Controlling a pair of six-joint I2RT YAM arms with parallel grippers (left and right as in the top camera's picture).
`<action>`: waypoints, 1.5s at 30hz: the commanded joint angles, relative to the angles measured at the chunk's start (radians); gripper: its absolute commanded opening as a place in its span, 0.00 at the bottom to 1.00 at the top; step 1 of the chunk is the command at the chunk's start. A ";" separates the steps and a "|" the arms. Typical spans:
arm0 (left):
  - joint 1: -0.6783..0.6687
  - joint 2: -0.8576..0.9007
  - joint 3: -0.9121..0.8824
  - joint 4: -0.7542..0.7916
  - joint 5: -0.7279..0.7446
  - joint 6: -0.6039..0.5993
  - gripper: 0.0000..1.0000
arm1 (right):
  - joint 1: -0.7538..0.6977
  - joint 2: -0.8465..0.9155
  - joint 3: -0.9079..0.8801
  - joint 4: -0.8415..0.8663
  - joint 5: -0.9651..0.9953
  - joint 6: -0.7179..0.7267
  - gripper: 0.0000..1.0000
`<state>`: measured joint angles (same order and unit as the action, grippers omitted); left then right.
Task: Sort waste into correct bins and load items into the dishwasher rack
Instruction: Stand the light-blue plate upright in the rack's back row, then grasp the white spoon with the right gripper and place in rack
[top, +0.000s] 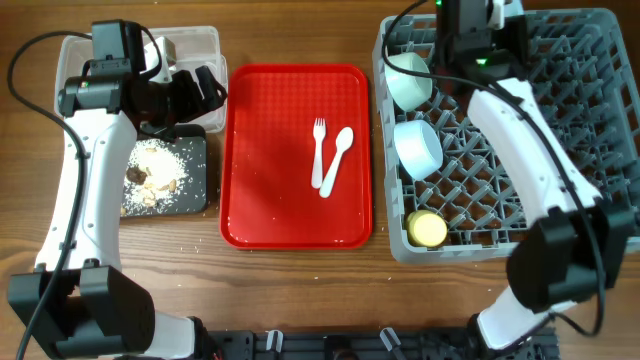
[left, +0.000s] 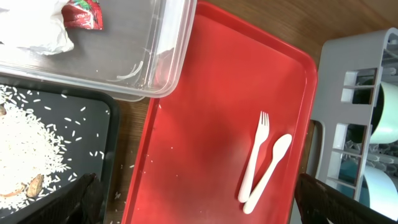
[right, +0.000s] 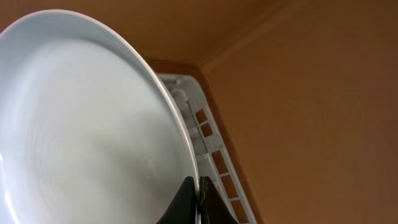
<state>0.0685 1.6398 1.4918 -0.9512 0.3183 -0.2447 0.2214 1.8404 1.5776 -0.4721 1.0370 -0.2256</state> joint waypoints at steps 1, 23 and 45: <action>0.002 -0.002 0.011 0.000 -0.006 0.013 1.00 | -0.002 0.084 -0.015 0.006 0.010 -0.043 0.04; 0.002 -0.002 0.011 0.000 -0.006 0.013 1.00 | 0.025 -0.246 0.042 -0.229 -1.463 0.385 0.99; 0.002 -0.002 0.011 0.000 -0.006 0.013 1.00 | 0.348 0.350 0.037 -0.402 -1.088 1.018 0.23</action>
<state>0.0685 1.6398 1.4918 -0.9508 0.3183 -0.2447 0.5709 2.1757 1.6123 -0.8986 -0.0731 0.7437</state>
